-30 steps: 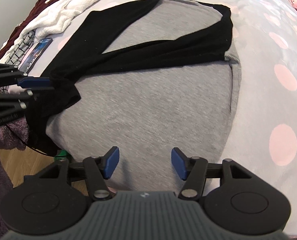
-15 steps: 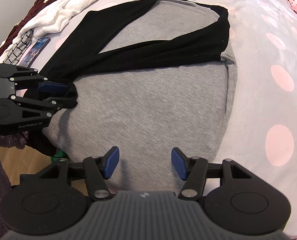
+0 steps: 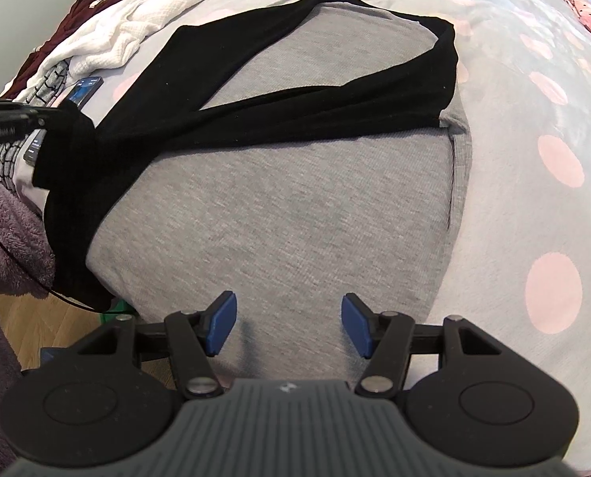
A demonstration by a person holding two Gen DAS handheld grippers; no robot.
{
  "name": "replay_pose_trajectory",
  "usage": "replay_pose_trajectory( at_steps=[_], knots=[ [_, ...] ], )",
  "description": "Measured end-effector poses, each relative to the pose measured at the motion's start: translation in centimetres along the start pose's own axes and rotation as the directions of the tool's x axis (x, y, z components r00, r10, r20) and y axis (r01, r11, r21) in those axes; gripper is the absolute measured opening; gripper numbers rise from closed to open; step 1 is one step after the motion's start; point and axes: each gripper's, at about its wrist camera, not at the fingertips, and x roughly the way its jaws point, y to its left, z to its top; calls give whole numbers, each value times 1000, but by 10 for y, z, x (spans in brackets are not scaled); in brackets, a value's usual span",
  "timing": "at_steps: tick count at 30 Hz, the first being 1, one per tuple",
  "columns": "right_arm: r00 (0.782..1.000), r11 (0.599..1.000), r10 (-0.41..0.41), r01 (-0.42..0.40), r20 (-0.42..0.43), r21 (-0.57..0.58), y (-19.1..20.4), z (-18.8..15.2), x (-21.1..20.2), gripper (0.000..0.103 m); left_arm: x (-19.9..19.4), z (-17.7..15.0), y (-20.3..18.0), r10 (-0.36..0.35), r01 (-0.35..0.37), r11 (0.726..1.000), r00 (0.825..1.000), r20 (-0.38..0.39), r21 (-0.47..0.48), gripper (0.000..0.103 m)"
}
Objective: Fold clothes
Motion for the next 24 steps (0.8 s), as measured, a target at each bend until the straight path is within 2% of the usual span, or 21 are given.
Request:
replay_pose_trajectory(
  at_steps=[3, 5, 8, 11, 14, 17, 19, 21, 24],
  knots=[
    [1000, 1000, 1, -1, 5, -5, 1, 1, -1, 62, 3, 1, 18, 61, -61, 996, 998, -15, -61, 3],
    [1000, 1000, 1, -1, 7, -9, 2, 1, -2, 62, 7, 0, 23, 96, -98, 993, 995, -35, -63, 3],
    [1000, 1000, 0, 0, 11, -11, 3, 1, -3, 62, 12, -4, 22, 128, -131, 990, 989, -76, -42, 4],
    [1000, 1000, -2, 2, 14, -10, 3, 1, -4, 62, 7, -7, 14, 191, -191, 982, 981, -40, 12, 5],
    [1000, 1000, -4, 4, 13, -9, 3, 1, -4, 63, 1, -7, 5, 160, -160, 985, 987, 6, 59, 7],
    [1000, 1000, -6, 7, 16, -7, 2, 1, -5, 63, 0, -9, -22, 87, -92, 981, 996, 37, 171, 10],
    [1000, 1000, -14, 14, 20, -4, 0, 2, -5, 63, 1, -14, -45, 51, -62, 959, 998, 49, 275, 10],
    [999, 1000, -29, 29, 22, 1, -3, 2, -6, 65, 4, -20, -69, 24, -42, 925, 998, 53, 379, 10],
    [998, 998, -61, 61, 20, 8, -9, 2, -9, 68, 8, -25, -93, 1, -27, 882, 998, 56, 470, 11]
  ],
)
